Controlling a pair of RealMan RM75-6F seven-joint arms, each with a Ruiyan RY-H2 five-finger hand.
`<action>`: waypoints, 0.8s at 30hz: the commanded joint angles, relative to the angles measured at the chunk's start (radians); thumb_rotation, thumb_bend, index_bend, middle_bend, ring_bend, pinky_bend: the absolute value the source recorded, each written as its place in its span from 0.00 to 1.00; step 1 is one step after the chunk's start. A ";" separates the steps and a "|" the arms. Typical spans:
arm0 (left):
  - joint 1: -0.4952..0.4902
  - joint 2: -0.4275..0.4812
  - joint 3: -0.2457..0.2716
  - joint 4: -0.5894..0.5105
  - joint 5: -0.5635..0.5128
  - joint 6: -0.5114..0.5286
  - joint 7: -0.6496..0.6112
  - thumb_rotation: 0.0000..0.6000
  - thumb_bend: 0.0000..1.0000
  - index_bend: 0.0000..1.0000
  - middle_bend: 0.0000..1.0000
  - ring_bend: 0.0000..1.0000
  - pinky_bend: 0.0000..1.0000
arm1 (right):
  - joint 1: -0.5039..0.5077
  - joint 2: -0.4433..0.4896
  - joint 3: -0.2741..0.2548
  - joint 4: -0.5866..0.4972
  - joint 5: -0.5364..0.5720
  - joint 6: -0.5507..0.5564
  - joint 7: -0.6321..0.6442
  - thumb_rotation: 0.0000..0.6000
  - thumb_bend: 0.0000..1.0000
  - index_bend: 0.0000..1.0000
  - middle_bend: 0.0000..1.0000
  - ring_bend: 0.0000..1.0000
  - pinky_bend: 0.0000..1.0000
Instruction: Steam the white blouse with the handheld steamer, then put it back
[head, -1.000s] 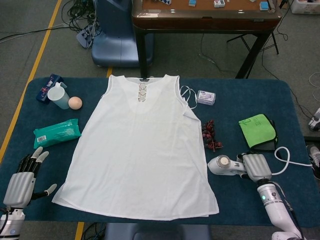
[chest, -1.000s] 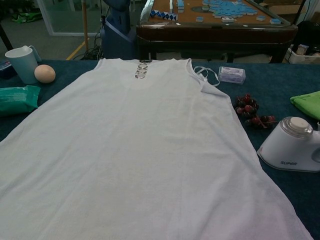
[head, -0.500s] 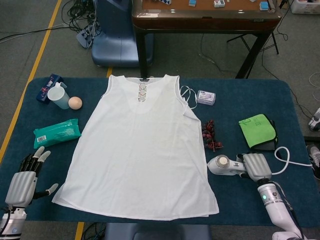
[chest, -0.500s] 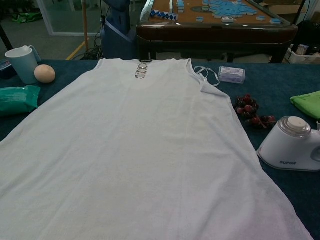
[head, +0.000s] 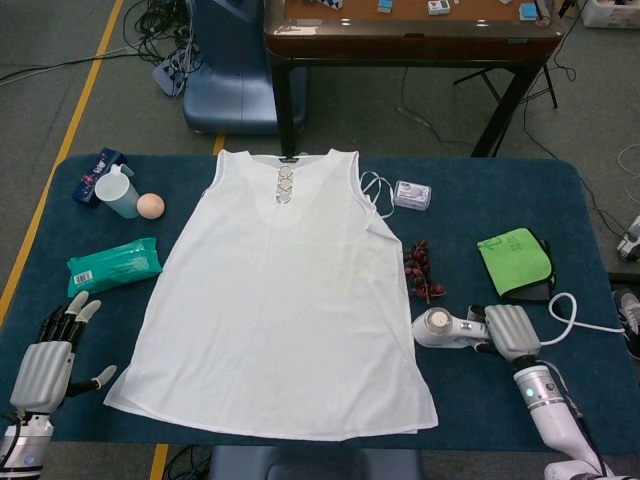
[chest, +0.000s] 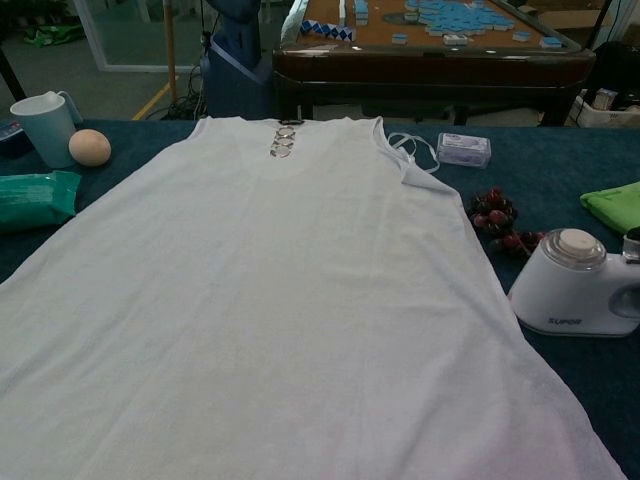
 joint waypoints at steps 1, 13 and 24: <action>-0.001 0.001 0.000 -0.001 0.001 -0.001 0.002 1.00 0.14 0.08 0.00 0.01 0.00 | -0.006 -0.031 -0.009 0.084 -0.063 0.028 0.136 1.00 0.50 0.74 0.73 0.70 0.69; -0.042 0.035 0.000 -0.013 0.033 -0.050 -0.005 1.00 0.14 0.08 0.00 0.01 0.00 | -0.023 -0.126 -0.009 0.269 -0.176 0.173 0.375 1.00 0.50 0.80 0.81 0.80 0.78; -0.169 0.109 0.009 -0.046 0.134 -0.196 -0.024 1.00 0.14 0.11 0.02 0.04 0.00 | 0.023 -0.079 0.018 0.140 -0.213 0.190 0.384 1.00 0.50 0.81 0.81 0.81 0.78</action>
